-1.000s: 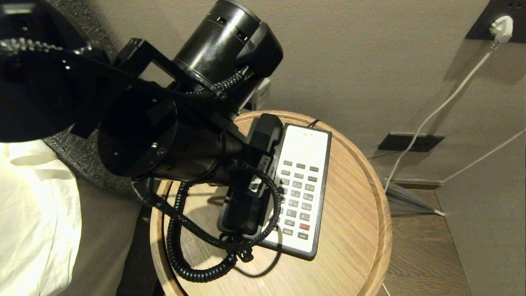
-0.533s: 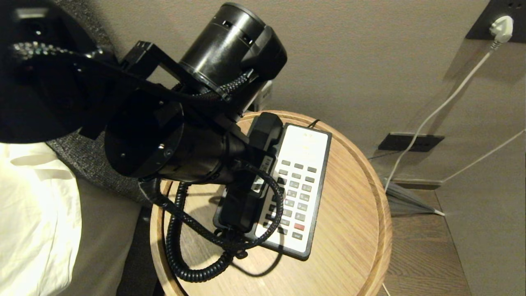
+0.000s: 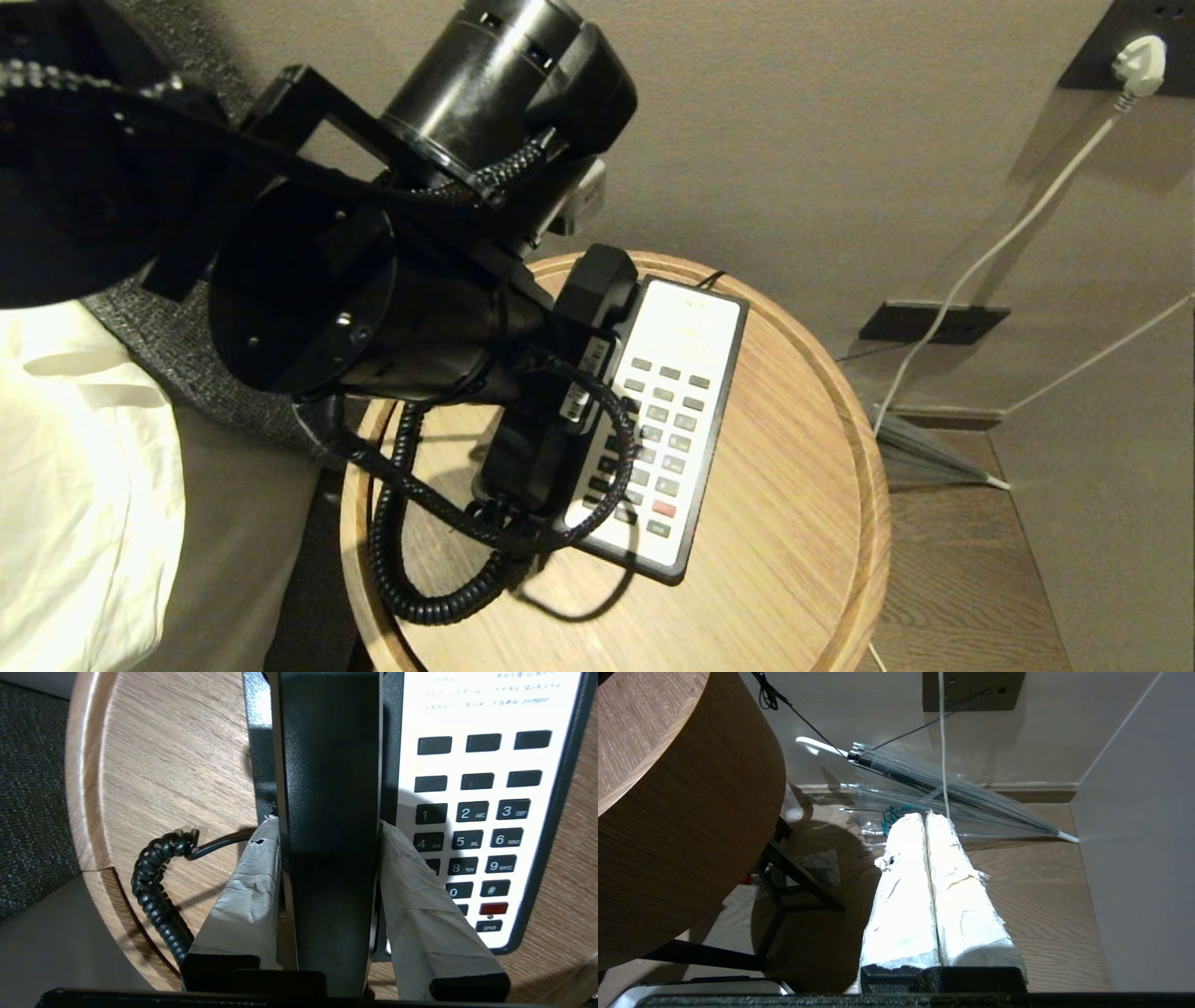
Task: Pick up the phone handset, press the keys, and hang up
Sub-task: Pick up the desk phone handset, then dial the number
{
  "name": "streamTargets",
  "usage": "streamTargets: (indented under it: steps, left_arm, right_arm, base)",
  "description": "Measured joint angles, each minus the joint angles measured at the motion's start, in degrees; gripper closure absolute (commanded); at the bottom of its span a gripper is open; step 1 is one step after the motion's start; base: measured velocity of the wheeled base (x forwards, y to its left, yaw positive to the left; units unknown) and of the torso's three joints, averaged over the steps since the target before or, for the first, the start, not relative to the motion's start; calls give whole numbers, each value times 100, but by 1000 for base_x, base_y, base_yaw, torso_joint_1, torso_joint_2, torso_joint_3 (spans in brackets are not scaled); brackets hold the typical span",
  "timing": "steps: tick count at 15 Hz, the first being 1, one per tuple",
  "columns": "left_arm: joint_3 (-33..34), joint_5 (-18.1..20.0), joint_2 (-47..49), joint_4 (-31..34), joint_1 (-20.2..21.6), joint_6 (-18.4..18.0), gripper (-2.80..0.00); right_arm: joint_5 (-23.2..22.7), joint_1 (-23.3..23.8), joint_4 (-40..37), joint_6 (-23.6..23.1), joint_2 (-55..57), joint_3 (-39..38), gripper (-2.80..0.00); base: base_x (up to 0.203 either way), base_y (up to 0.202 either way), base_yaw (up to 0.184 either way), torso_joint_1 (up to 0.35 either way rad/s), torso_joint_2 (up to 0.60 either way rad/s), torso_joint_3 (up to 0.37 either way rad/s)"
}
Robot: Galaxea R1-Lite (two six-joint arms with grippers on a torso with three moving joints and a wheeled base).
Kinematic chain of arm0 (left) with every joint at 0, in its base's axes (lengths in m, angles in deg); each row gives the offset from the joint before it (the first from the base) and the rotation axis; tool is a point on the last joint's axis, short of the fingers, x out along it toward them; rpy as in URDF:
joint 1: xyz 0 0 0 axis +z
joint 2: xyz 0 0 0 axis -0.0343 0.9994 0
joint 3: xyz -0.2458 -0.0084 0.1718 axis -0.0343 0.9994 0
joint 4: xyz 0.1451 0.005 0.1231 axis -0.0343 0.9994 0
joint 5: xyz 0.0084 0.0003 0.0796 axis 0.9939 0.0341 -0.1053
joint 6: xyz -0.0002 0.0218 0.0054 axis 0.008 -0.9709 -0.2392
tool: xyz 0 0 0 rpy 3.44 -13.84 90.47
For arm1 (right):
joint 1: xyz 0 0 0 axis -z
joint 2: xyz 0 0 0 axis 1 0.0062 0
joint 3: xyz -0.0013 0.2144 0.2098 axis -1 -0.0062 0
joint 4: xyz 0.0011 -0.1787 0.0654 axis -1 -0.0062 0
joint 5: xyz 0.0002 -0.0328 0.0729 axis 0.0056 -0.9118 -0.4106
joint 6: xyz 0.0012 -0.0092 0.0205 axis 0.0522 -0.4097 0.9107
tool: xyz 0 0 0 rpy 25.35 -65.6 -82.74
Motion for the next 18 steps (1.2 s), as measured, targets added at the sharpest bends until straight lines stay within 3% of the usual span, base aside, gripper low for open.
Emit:
streamTargets:
  steps: [8, 11, 13, 18]
  left_arm:
    - [-33, -3, -396, 3, -1, 32, 0]
    - [0, 14, -655, -20, -1, 221, 0]
    - [31, 20, -894, -2, 0, 636, 0]
    - [582, 224, -1766, -32, 22, 2416, 0]
  right_arm:
    - [0, 0, -1, -1, 1, 0, 0]
    - [0, 0, -1, -1, -1, 0, 0]
    - [0, 0, -1, -1, 0, 0, 0]
    - [0, 0, -1, -1, -1, 2, 0]
  base:
    - [0, 0, 0, 0, 0, 0]
    - [0, 0, 0, 0, 0, 0]
    - [0, 0, 0, 0, 0, 0]
    - [0, 0, 0, 0, 0, 0]
